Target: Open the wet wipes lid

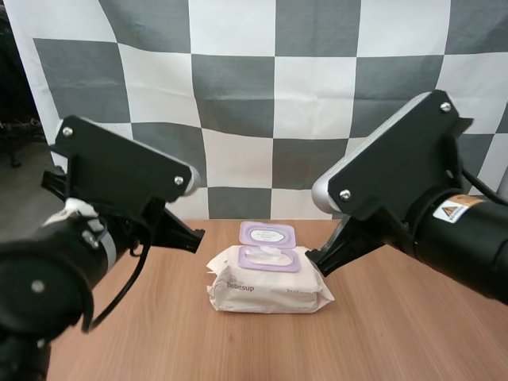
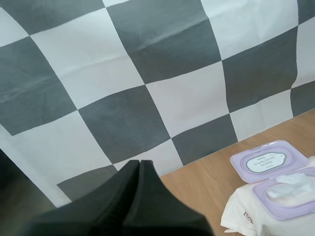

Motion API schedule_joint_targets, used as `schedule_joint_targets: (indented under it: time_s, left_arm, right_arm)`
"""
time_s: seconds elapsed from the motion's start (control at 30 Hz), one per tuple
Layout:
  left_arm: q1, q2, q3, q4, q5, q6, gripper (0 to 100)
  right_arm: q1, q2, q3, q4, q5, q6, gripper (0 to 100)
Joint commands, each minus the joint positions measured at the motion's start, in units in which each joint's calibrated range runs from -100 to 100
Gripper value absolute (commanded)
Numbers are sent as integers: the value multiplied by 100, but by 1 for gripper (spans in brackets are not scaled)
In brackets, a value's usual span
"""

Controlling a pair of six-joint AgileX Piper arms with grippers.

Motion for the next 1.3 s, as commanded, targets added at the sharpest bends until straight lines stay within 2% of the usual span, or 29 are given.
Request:
schedule_joint_targets:
  time_s: [0.0, 0.1, 0.2, 0.33, 0.53, 0.77, 0.87, 1.13, 1.27]
  left_arm:
    - [-539, -2357, 723, 2652, -1115, -3047, 0]
    - [-671, -2357, 825, 3455, -1319, -3148, 0]
    - [-750, -2357, 1148, 4513, -1321, -4014, 0]
    - [-829, -2357, 2015, 5217, -1908, -4727, 0]
    - [-855, -2357, 2776, 5232, -2384, -4856, 0]
    - [-964, -2357, 3341, 5193, -2491, -5265, 0]
    - [-973, -2357, 3341, 5193, -2312, -5265, 0]
    - [-973, -2357, 3341, 4936, -1956, -5392, 0]
    - [-973, -2357, 3341, 4936, -1956, -5609, 0]
  right_arm:
    - [25, -3159, -120, 24, -507, 1557, 0]
    - [28, -3159, -98, -325, -824, 1997, 0]
    - [-25, -3159, 28, -492, -1294, 2052, 0]
    - [-197, -3159, 567, -492, -1740, 2052, 0]
    - [-331, -3159, 1640, -478, -1867, 1734, 0]
    - [-421, -3159, 2596, -121, -2443, 2019, 0]
    - [-453, -3159, 2856, 86, -2442, 2096, 0]
    - [-477, -3159, 3609, 39, -2432, 2137, 0]
    - [-477, -3159, 3920, 39, -3636, 2579, 0]
